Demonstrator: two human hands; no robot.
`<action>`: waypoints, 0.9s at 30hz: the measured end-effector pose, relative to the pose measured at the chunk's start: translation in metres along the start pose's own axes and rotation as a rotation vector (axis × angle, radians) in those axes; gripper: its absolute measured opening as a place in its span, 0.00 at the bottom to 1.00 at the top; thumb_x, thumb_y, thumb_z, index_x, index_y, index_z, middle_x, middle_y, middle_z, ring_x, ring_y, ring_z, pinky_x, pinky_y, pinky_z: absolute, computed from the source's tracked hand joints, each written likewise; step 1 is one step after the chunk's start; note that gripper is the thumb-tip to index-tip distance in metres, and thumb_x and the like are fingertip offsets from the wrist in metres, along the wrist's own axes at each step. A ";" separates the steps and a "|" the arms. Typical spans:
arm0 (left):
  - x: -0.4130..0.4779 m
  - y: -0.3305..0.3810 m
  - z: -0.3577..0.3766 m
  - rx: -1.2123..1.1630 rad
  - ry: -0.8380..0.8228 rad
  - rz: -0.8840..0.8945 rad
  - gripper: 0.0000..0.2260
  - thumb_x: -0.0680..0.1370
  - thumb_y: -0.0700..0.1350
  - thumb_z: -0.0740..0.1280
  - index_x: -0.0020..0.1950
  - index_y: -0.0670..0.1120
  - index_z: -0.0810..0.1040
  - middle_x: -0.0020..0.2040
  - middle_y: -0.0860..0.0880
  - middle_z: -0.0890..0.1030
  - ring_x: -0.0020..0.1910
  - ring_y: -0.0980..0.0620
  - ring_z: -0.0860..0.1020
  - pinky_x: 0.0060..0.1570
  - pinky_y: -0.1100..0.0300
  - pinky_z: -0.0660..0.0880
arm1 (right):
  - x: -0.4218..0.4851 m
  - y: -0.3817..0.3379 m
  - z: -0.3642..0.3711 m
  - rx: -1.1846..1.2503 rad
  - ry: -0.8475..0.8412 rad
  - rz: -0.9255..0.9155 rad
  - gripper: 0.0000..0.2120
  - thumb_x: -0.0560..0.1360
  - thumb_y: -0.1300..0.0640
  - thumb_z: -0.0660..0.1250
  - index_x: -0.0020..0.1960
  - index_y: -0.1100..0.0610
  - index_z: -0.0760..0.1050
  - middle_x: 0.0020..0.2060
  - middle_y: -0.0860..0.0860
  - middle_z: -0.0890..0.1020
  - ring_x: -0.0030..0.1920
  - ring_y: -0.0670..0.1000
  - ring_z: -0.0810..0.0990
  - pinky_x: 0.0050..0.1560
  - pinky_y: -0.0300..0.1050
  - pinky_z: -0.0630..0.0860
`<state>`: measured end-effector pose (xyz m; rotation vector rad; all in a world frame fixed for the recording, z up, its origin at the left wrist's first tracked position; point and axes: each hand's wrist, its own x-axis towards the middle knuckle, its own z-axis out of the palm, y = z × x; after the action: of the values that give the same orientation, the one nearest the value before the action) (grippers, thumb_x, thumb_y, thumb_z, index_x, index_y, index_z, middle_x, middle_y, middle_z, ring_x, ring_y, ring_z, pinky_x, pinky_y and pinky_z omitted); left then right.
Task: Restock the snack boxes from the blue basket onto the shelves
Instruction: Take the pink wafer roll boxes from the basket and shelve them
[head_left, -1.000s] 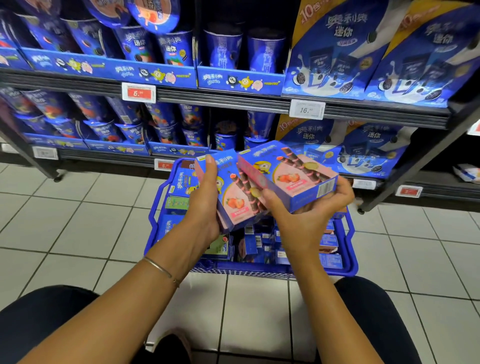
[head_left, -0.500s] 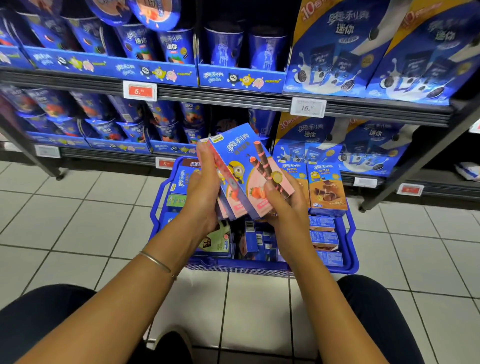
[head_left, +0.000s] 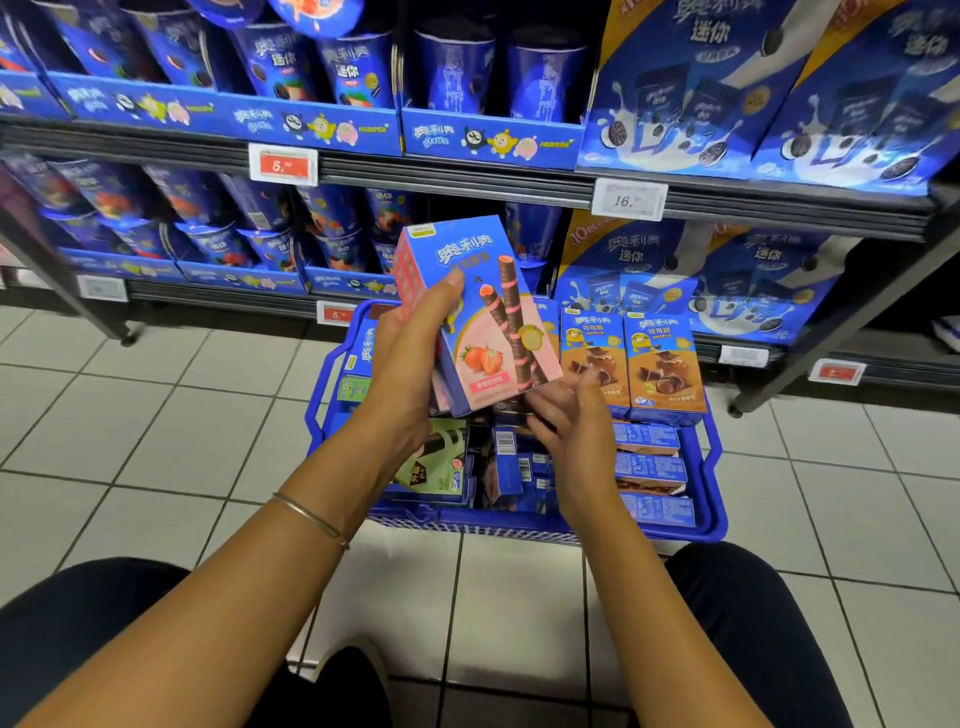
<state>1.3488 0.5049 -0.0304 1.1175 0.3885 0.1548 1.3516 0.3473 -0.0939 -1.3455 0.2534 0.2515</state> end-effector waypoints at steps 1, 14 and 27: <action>0.000 0.000 -0.001 -0.001 0.004 -0.007 0.23 0.75 0.56 0.73 0.64 0.43 0.84 0.58 0.41 0.88 0.56 0.37 0.87 0.59 0.38 0.83 | 0.004 0.009 -0.003 -0.186 0.016 0.030 0.13 0.83 0.43 0.61 0.59 0.51 0.75 0.56 0.50 0.83 0.60 0.53 0.81 0.56 0.44 0.78; -0.001 0.007 -0.007 -0.025 0.022 -0.077 0.24 0.77 0.58 0.74 0.68 0.44 0.82 0.58 0.42 0.88 0.56 0.40 0.87 0.53 0.43 0.85 | 0.009 0.031 0.007 -1.110 -0.033 -0.072 0.26 0.74 0.57 0.71 0.67 0.54 0.62 0.54 0.56 0.80 0.49 0.60 0.80 0.44 0.53 0.78; 0.011 0.012 -0.018 -0.077 0.049 -0.097 0.16 0.82 0.57 0.69 0.64 0.48 0.84 0.58 0.43 0.88 0.57 0.39 0.87 0.54 0.41 0.84 | -0.005 -0.040 -0.015 -0.091 0.542 -0.491 0.21 0.77 0.61 0.65 0.69 0.49 0.71 0.51 0.49 0.78 0.42 0.37 0.78 0.38 0.32 0.75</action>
<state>1.3531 0.5290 -0.0291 1.0188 0.4760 0.1105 1.3594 0.3238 -0.0583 -1.5036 0.3545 -0.5272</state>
